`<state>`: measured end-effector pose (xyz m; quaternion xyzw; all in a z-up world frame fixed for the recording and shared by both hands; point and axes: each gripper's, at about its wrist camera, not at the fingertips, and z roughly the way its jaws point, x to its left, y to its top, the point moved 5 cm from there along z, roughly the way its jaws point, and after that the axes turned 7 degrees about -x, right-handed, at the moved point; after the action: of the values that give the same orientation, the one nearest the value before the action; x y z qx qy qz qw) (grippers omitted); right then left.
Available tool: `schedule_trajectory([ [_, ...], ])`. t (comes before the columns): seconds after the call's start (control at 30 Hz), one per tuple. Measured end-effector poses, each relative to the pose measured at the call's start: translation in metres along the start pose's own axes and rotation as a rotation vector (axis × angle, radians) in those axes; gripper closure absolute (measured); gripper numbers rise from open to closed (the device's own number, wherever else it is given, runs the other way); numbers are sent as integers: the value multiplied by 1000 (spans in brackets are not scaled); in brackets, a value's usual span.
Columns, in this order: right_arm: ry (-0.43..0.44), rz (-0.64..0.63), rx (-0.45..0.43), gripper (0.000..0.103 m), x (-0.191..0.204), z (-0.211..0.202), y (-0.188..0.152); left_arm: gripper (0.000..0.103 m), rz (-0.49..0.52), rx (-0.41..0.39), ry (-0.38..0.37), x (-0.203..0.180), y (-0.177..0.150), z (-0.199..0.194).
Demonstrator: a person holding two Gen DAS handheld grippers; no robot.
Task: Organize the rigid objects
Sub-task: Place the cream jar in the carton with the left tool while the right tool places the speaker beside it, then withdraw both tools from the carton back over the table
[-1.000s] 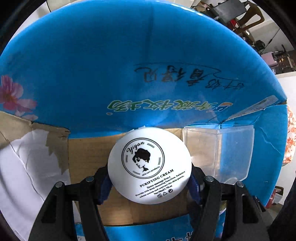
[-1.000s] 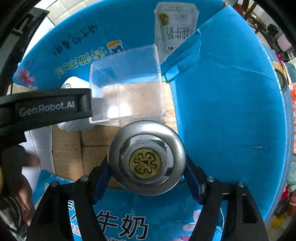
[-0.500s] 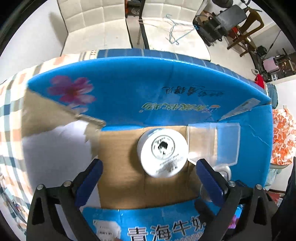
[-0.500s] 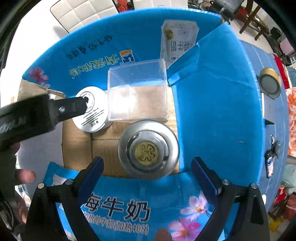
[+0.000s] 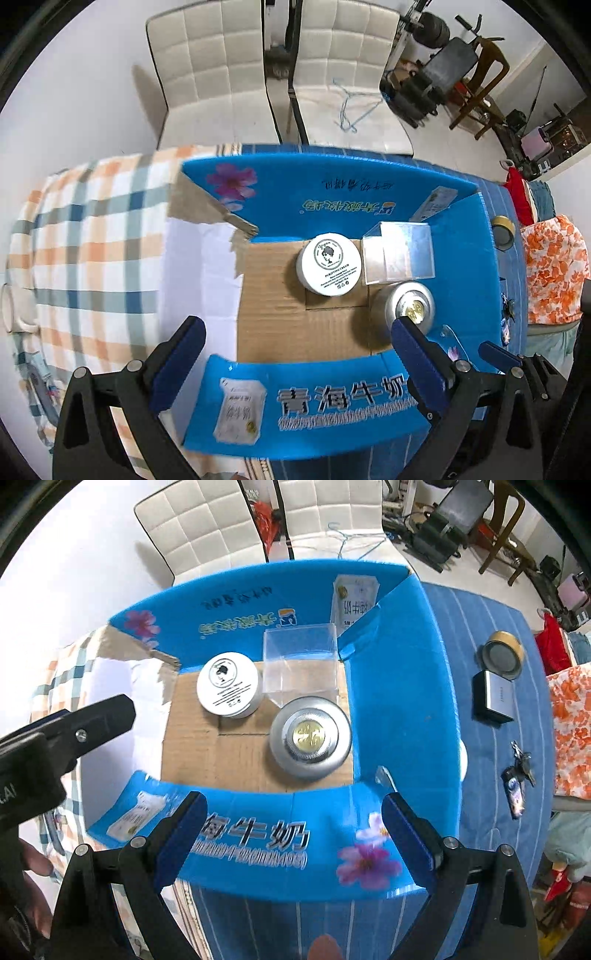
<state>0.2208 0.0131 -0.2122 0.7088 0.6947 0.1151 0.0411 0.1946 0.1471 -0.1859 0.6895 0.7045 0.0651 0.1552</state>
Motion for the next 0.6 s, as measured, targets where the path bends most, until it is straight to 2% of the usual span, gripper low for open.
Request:
schedule_trajectory([
  [0.2,-12,-29,-67,6,14,-48,-9,0,-1,-68,27,-9,-7,-26],
  [0.6,-1,-98,-189,6,2,-135,-23,0,-45,-136,37,-28,-40,-83],
])
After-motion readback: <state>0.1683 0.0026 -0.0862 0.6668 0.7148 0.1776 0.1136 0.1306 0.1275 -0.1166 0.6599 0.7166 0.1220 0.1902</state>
